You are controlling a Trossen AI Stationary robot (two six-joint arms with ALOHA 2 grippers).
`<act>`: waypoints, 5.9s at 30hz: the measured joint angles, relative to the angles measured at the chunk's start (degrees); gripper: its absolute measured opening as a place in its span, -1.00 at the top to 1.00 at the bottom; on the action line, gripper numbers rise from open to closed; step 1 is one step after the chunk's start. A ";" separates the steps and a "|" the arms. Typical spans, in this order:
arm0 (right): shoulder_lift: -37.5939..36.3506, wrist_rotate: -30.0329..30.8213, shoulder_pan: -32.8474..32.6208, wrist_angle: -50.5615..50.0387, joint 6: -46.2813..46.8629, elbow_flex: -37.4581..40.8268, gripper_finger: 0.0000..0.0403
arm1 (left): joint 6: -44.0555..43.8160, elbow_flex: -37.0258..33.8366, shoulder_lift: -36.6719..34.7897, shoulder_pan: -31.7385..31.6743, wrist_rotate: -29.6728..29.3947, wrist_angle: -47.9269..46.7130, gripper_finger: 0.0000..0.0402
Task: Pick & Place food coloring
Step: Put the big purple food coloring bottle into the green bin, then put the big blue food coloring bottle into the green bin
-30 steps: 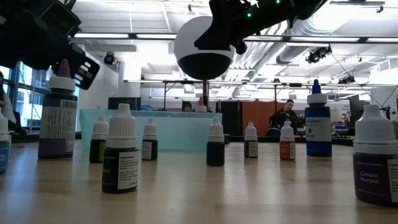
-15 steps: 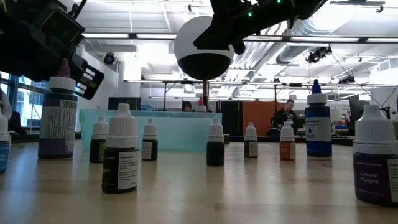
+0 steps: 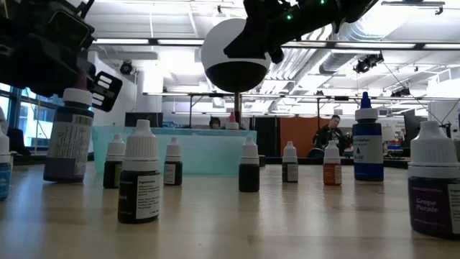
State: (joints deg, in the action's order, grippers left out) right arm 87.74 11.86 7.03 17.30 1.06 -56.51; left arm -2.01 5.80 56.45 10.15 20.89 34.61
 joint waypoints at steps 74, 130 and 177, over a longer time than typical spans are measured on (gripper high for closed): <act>-12.60 -10.81 -12.41 -49.59 8.91 0.00 0.59 | 0.73 29.53 27.78 -28.92 -23.29 0.28 0.26; -12.44 -0.42 -16.70 -37.99 14.68 2.75 0.84 | 8.32 29.51 -3.32 -28.89 -26.32 -9.63 0.26; 20.57 -4.42 4.06 -53.80 2.66 -29.32 0.38 | 10.72 29.53 -8.63 -28.89 -26.51 -28.77 0.26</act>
State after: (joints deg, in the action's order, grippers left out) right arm 108.31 7.44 11.09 -36.50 3.72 -85.83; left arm 8.72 35.33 47.81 -18.74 -5.63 5.84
